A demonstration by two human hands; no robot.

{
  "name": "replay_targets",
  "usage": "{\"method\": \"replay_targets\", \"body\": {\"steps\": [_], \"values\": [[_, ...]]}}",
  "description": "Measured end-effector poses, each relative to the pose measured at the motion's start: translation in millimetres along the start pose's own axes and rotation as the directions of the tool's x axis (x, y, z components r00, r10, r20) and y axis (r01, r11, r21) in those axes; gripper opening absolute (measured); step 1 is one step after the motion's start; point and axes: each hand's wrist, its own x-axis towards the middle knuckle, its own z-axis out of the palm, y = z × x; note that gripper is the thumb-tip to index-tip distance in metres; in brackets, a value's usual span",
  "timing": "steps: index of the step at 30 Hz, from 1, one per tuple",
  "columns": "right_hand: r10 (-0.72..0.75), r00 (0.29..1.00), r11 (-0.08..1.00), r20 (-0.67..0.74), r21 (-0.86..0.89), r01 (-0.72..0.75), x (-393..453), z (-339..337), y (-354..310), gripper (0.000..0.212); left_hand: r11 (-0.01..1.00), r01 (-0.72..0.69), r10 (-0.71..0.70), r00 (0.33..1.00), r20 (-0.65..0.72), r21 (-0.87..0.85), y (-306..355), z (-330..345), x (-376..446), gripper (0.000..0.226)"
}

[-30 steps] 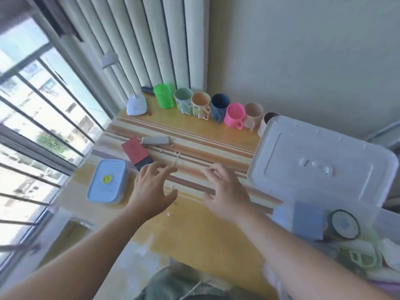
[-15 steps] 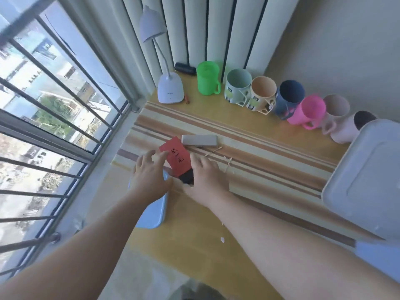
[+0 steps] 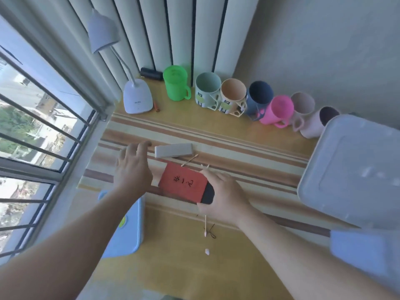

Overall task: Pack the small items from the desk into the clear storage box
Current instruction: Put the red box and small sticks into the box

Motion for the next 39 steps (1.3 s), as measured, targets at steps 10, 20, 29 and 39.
{"method": "replay_targets", "body": {"steps": [10, 20, 29, 39], "values": [[0.24, 0.956, 0.97, -0.168, 0.079, -0.229, -111, -30, 65, 0.056, 0.883, -0.33, 0.164, 0.883, 0.44, 0.334, 59, 50, 76, 0.066], [0.224, 0.949, 0.972, -0.223, 0.125, -0.2, -165, -70, 72, 0.052, 0.94, -0.323, 0.29, 0.927, 0.237, 0.112, 122, 2, -14, 0.071], [0.179, 0.859, 0.984, -0.48, 0.083, -0.158, -337, -224, 121, 0.06, 0.752, -0.606, 0.656, 0.727, 0.205, -0.26, 296, -19, -157, 0.071], [0.272, 0.941, 0.962, -0.2, 0.035, -0.27, -527, -212, 272, 0.066, 0.713, -0.652, 0.699, 0.629, 0.342, -0.258, 444, 36, -295, 0.079]]}}
